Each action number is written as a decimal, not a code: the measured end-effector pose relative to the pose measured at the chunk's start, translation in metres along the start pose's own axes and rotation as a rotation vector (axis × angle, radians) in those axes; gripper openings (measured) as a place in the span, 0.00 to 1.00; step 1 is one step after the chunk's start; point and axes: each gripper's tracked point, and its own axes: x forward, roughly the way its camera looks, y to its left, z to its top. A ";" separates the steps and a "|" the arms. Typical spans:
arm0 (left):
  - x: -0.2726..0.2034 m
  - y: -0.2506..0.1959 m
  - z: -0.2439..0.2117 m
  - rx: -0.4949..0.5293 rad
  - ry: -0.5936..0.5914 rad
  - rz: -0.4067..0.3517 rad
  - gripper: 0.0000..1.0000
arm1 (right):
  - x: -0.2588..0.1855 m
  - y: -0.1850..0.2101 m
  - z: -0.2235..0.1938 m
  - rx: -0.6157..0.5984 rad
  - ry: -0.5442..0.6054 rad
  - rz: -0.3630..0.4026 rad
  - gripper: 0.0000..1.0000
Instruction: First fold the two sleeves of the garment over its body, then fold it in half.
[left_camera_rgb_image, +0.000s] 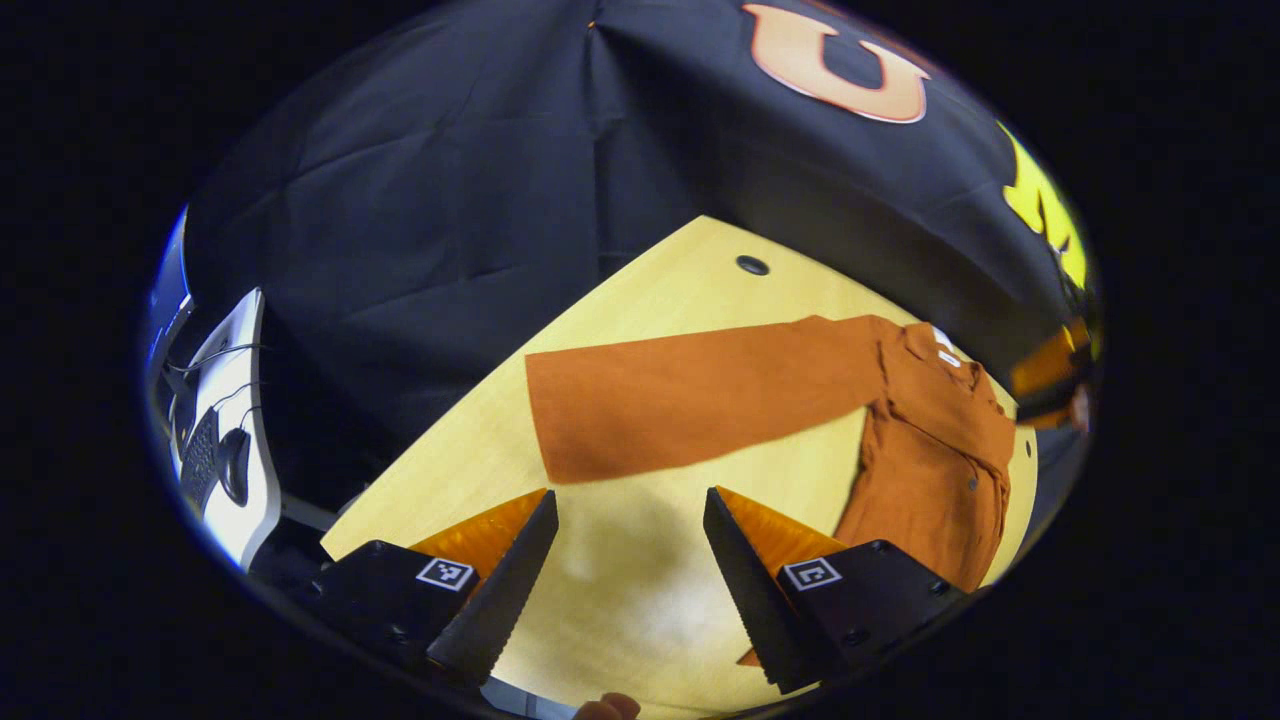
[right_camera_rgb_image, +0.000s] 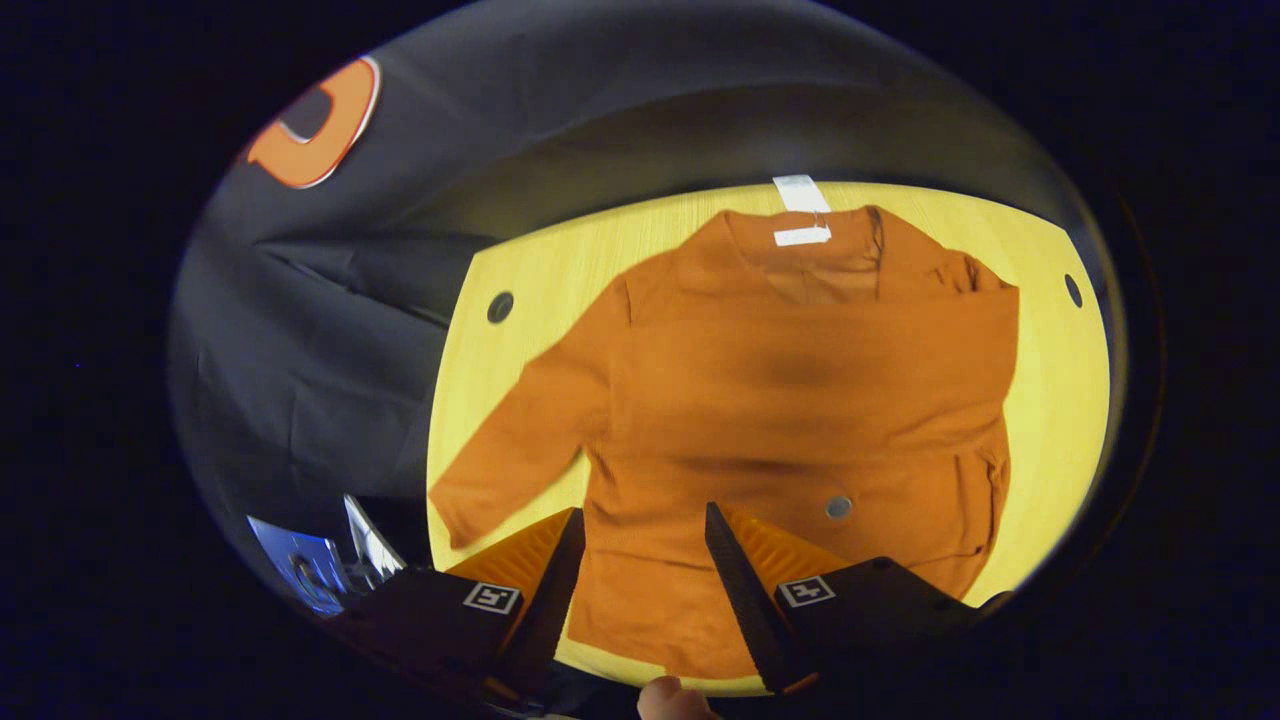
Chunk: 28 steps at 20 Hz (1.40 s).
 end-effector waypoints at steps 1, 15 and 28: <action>0.011 0.005 0.006 -0.022 0.023 0.008 0.96 | -0.008 -0.011 -0.013 -0.008 -0.001 -0.012 0.78; 0.080 0.036 0.037 -0.284 0.445 0.032 0.98 | -0.070 -0.156 -0.123 -0.067 -0.103 -0.208 0.95; 0.089 0.040 0.032 -0.157 0.625 0.130 0.75 | -0.097 -0.205 -0.161 0.175 -0.176 -0.184 0.89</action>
